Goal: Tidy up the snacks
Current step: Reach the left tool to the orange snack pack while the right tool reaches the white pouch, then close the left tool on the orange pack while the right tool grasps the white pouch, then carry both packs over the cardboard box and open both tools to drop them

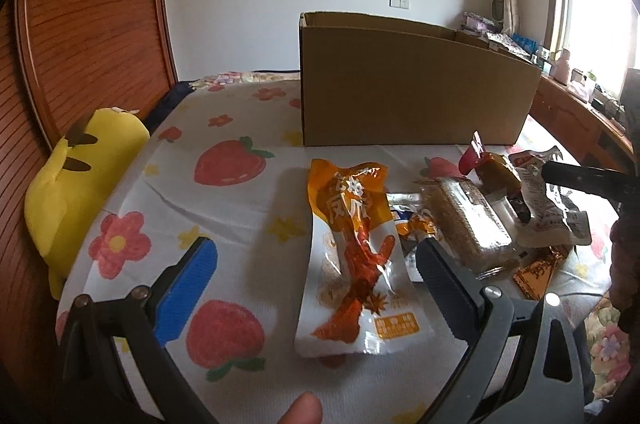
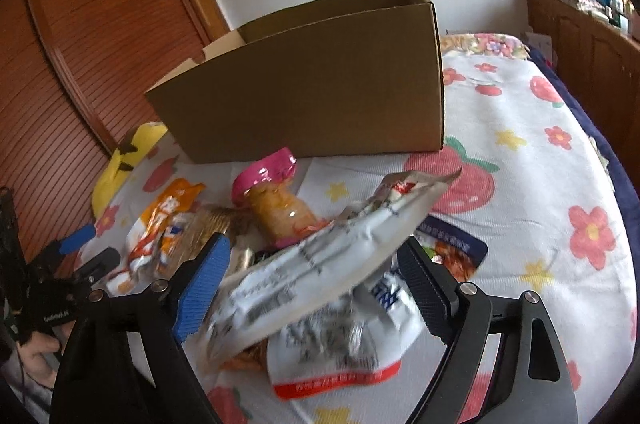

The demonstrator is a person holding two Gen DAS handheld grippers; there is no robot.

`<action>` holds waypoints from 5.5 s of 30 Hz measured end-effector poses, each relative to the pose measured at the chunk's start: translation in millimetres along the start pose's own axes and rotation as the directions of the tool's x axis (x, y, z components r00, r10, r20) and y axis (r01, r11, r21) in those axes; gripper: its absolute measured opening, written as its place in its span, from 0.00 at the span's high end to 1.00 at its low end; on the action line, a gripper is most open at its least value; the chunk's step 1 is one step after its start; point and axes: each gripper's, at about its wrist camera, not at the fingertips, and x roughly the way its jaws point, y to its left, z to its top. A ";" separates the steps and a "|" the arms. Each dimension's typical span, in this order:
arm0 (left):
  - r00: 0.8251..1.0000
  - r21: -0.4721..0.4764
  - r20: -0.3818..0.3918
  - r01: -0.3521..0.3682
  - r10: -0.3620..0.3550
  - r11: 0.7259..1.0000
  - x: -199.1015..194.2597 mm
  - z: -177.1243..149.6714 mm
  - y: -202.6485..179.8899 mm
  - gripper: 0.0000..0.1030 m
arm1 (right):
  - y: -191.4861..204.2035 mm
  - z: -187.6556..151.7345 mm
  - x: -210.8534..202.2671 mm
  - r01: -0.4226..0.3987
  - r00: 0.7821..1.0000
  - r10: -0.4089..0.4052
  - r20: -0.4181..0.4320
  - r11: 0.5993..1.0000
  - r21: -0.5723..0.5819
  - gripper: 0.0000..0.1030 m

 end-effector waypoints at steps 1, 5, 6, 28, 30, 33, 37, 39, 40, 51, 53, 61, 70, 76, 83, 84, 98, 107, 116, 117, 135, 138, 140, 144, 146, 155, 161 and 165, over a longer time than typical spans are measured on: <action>1.000 -0.001 -0.003 0.006 -0.006 1.000 1.3 0.8 0.7 0.03 | -1.1 1.8 3.3 0.002 1.000 -0.002 -0.004 1.000 0.001 0.15; 1.000 0.000 -0.019 0.024 -0.024 1.000 7.3 5.5 2.8 0.03 | -6.6 4.7 15.1 0.020 1.000 -0.020 -0.023 1.000 0.008 0.16; 0.999 0.003 -0.026 0.029 -0.029 1.000 9.4 7.0 3.3 0.04 | -7.9 4.6 17.6 0.019 0.999 -0.019 -0.027 1.000 0.012 0.16; 0.976 0.029 -0.210 0.067 -0.060 0.997 54.2 28.8 -9.3 0.06 | 3.5 0.6 31.0 0.065 0.997 -0.067 -0.028 0.997 -0.051 0.18; 0.974 0.034 -0.219 0.061 -0.052 0.998 54.4 29.5 -9.0 0.06 | 3.6 0.4 30.6 0.064 0.998 -0.065 -0.025 0.997 -0.051 0.18; 0.972 0.046 -0.231 0.056 -0.044 0.997 53.6 28.8 -8.9 0.06 | 2.9 -0.1 30.2 0.060 0.998 -0.061 -0.023 0.997 -0.053 0.18; 0.965 0.054 -0.255 0.072 -0.056 0.996 52.4 28.3 -8.5 0.10 | 3.3 -0.8 29.4 0.057 0.998 -0.059 -0.018 0.997 -0.060 0.18; 0.959 0.044 -0.271 0.091 -0.076 0.995 52.8 27.1 -7.5 0.13 | 3.7 -0.9 28.7 0.058 0.998 -0.059 -0.013 0.996 -0.063 0.18; 0.957 0.038 -0.276 0.099 -0.084 0.994 52.9 26.9 -6.6 0.15 | 3.9 -1.4 28.2 0.058 0.998 -0.059 -0.011 0.996 -0.065 0.18; 0.957 0.048 -0.276 0.107 -0.090 0.993 62.3 30.8 -5.3 0.43 | 5.1 -2.5 26.5 0.058 0.998 -0.058 -0.007 0.996 -0.068 0.18; 0.960 0.064 -0.270 0.093 -0.072 0.994 62.1 29.9 -6.3 0.46 | 5.1 -2.5 26.9 0.058 0.998 -0.058 -0.010 0.996 -0.067 0.18; 0.964 0.098 -0.261 0.072 -0.044 0.993 63.4 29.0 -3.7 0.38 | 6.2 -2.8 28.1 0.058 0.998 -0.060 -0.020 0.996 -0.071 0.18; 0.973 0.118 -0.227 0.080 -0.052 0.990 50.3 23.8 -7.4 0.53 | 6.0 -2.4 29.9 0.066 0.997 -0.068 -0.030 0.996 -0.068 0.18; 0.975 0.113 -0.212 0.091 -0.066 0.989 38.4 15.9 -5.7 0.54 | 6.6 -1.2 32.0 0.070 0.997 -0.073 -0.035 0.995 -0.069 0.19; 0.983 0.083 -0.153 0.110 -0.097 0.990 19.0 7.5 -2.7 0.55 | 9.4 -2.1 34.2 0.087 0.995 -0.090 -0.040 0.993 -0.082 0.24; 0.985 0.084 -0.147 0.106 -0.093 0.991 17.8 7.5 -2.8 0.55 | 9.9 -2.4 34.3 0.089 0.995 -0.093 -0.041 0.992 -0.084 0.24; 0.990 0.068 -0.071 0.128 -0.123 0.989 -13.3 1.2 -3.6 0.55 | 7.2 -0.4 20.1 0.091 0.996 -0.091 -0.005 0.995 -0.046 0.65; 0.990 0.068 -0.034 0.138 -0.136 0.988 -21.4 9.7 -10.0 0.55 | 2.4 10.3 -0.3 0.053 0.998 -0.052 0.044 0.998 -0.023 0.78; 0.990 0.074 0.016 0.140 -0.141 0.987 -31.9 23.5 -16.0 0.55 | 10.6 21.6 -20.7 0.048 0.994 -0.042 0.097 0.997 -0.063 0.79; 0.990 0.075 0.023 0.141 -0.143 0.987 -33.2 25.7 -17.0 0.55 | 11.5 24.0 -24.4 0.049 0.993 -0.042 0.107 0.997 -0.067 0.79; 0.973 0.104 0.137 0.170 -0.183 0.980 -39.0 91.3 -34.1 0.54 | 22.2 67.7 -57.8 0.041 0.981 -0.006 0.193 0.983 -0.181 0.79; 0.968 0.112 0.161 0.177 -0.193 0.978 -35.1 111.7 -36.4 0.54 | 22.7 89.4 -58.0 0.039 0.977 0.006 0.213 0.978 -0.203 0.79; 0.964 0.128 0.177 0.176 -0.197 0.976 -30.3 129.1 -39.1 0.54 | 23.7 103.4 -56.1 0.037 0.974 0.013 0.225 0.976 -0.217 0.79; 0.960 0.149 0.197 0.171 -0.199 0.974 -16.4 157.4 -41.3 0.54 | 28.0 133.5 -50.7 0.054 0.966 0.015 0.259 0.966 -0.254 0.79; 0.960 0.153 0.197 0.172 -0.201 0.973 -5.8 170.2 -41.7 0.54 | 28.7 148.6 -44.0 0.056 0.963 0.018 0.268 0.963 -0.265 0.79; 0.965 0.144 0.164 0.184 -0.206 0.972 48.6 208.2 -43.2 0.54 | 23.9 191.7 4.1 0.067 0.972 0.004 0.235 0.954 -0.293 0.79; 0.971 0.135 0.118 0.192 -0.209 0.972 81.0 213.0 -46.1 0.52 | 14.2 203.8 41.4 0.082 0.983 -0.031 0.181 0.957 -0.279 0.79; 0.977 0.141 0.074 0.187 -0.199 0.972 97.7 206.1 -51.7 0.48 | 5.5 200.6 62.3 0.095 0.990 -0.062 0.130 0.959 -0.268 0.79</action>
